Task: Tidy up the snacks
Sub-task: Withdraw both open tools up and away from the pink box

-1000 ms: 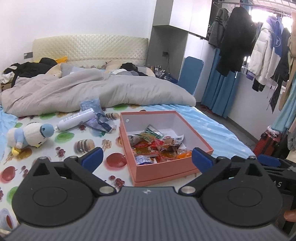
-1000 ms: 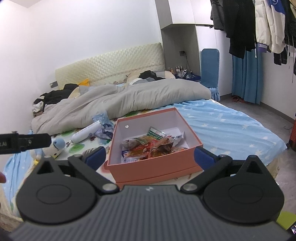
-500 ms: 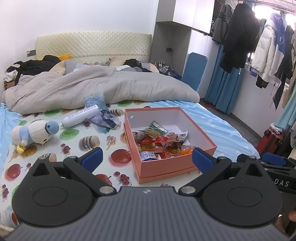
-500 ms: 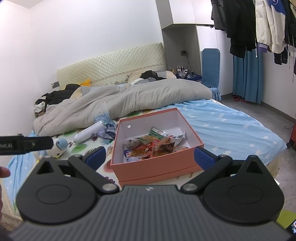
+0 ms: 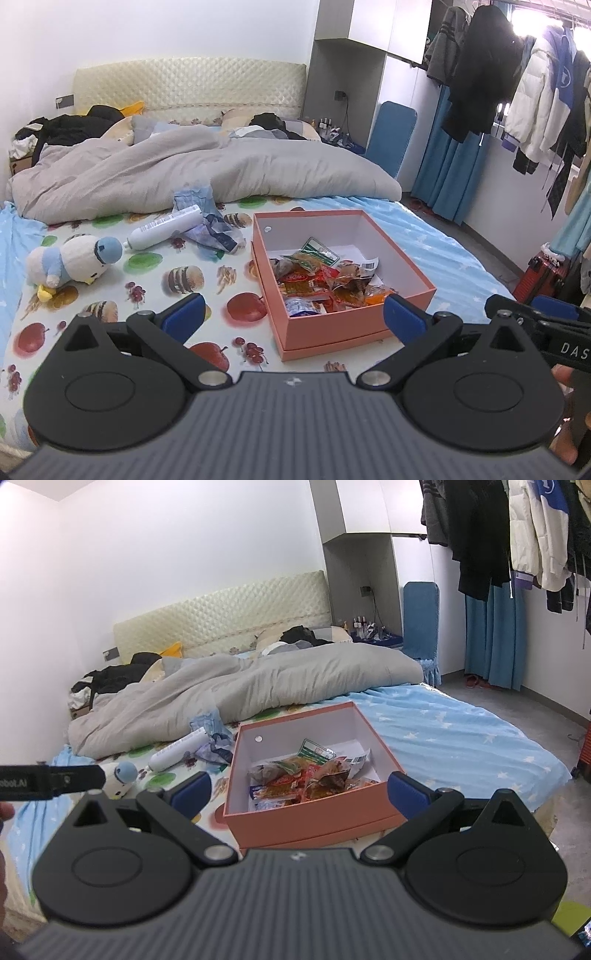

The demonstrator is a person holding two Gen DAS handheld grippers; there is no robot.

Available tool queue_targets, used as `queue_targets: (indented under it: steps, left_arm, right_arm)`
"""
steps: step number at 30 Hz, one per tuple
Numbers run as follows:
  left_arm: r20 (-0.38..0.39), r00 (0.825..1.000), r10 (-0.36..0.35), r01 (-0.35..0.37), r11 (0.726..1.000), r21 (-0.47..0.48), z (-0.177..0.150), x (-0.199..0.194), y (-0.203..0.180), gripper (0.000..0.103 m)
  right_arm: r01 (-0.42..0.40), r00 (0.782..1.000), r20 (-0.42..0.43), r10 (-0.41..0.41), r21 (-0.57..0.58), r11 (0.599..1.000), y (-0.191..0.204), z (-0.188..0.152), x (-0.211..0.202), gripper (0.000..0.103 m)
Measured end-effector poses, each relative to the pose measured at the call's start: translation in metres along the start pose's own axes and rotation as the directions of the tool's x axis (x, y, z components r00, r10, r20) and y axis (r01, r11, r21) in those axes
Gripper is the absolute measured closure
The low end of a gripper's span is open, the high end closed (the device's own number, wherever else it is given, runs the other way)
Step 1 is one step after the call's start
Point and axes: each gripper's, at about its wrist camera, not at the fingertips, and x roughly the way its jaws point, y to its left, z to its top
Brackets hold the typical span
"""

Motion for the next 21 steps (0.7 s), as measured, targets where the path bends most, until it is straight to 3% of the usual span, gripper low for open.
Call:
queue_targets:
  steps: [21]
  left_arm:
    - [0.009, 1.0, 0.03, -0.029, 1.0, -0.009, 0.003, -0.005, 0.011, 0.0]
  right_arm:
    - [-0.019, 1.0, -0.003, 0.019, -0.006, 1.0, 0.01, -0.001, 0.001, 0.0]
